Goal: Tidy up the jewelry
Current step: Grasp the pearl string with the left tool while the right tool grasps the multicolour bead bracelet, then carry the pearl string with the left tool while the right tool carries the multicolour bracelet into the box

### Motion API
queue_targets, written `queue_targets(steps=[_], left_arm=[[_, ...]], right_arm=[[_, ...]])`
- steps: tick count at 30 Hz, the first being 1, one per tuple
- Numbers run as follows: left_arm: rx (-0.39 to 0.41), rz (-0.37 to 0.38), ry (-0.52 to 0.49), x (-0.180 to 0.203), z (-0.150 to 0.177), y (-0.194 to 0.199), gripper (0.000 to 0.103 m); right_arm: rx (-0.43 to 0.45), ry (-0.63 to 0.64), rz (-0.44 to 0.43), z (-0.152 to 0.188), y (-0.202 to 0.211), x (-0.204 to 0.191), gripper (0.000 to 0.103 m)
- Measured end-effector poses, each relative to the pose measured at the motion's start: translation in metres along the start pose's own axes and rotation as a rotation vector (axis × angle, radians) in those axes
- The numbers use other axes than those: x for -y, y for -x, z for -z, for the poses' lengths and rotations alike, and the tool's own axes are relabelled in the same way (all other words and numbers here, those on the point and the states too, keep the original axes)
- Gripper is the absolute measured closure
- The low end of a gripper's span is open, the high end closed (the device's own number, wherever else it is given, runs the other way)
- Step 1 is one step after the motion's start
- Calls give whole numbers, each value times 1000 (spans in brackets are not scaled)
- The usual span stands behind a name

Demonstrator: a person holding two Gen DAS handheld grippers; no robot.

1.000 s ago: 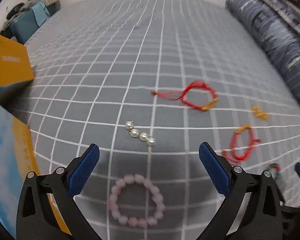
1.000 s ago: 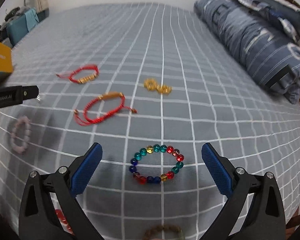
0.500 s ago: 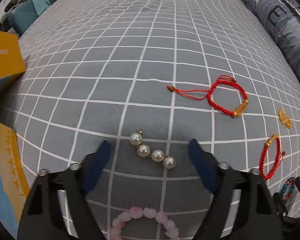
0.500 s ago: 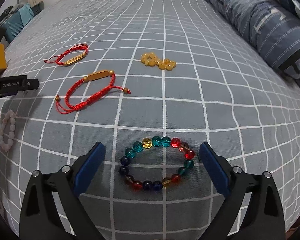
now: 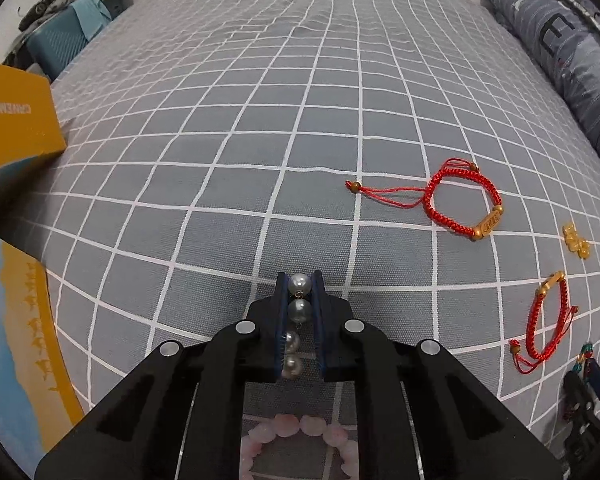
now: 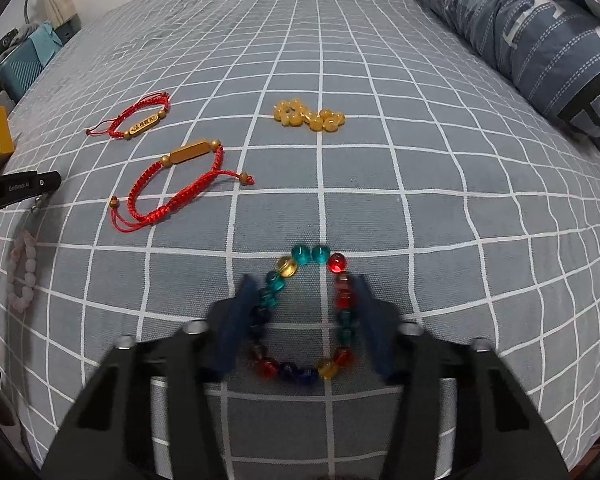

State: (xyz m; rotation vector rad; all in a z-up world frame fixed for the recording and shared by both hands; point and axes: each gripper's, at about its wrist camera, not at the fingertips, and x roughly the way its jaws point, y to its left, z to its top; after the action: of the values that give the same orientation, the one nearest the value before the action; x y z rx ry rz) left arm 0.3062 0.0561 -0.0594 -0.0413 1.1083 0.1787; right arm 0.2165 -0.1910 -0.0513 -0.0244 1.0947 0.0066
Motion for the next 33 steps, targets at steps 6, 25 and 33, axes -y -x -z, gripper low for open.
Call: queue_targets(steps=[6,25,33], left_arm=[[16,8,-12,1,2,7,92],[117,42,-44,10,16,53,92],[157,64,-57,11,26,75,92]], right_arm=[[13,13,8,1,6,-2,85],[137,-7,12,1,35,3,85],[173,-21,23,4,49,6,85]])
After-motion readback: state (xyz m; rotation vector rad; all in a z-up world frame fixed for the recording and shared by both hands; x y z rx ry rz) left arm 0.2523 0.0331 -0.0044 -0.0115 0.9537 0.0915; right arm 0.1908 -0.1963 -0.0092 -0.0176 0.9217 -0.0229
